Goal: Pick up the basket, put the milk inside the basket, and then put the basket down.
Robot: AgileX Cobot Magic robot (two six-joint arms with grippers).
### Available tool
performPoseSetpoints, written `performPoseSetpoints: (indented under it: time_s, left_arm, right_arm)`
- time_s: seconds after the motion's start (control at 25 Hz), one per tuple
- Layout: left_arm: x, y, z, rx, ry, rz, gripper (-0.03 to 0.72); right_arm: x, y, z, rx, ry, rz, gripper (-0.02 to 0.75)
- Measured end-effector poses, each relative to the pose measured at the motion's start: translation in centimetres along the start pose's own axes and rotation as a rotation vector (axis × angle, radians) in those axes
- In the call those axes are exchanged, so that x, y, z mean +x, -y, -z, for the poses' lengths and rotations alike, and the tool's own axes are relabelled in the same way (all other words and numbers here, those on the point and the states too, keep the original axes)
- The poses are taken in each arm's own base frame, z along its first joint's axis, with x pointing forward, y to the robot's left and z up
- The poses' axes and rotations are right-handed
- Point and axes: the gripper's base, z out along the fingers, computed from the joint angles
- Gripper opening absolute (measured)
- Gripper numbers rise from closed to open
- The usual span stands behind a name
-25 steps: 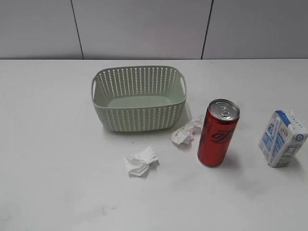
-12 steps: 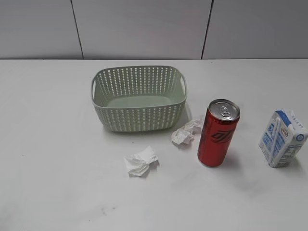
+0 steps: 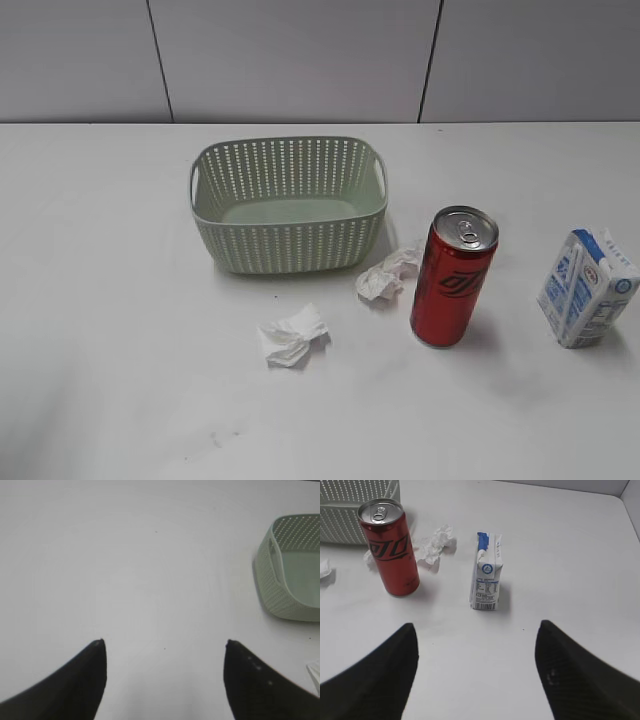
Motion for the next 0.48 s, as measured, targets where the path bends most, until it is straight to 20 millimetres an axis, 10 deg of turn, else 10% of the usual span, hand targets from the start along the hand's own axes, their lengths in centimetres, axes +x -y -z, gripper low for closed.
performPoseSetpoints:
  time_s: [0.48]
  left_arm:
    - [-8.3,6.5,-10.3,0.106,-0.296,-0.098,0.554]
  right_arm:
    - [0.0,0.1,0.0,0.009,-0.001,-0.014,0.571]
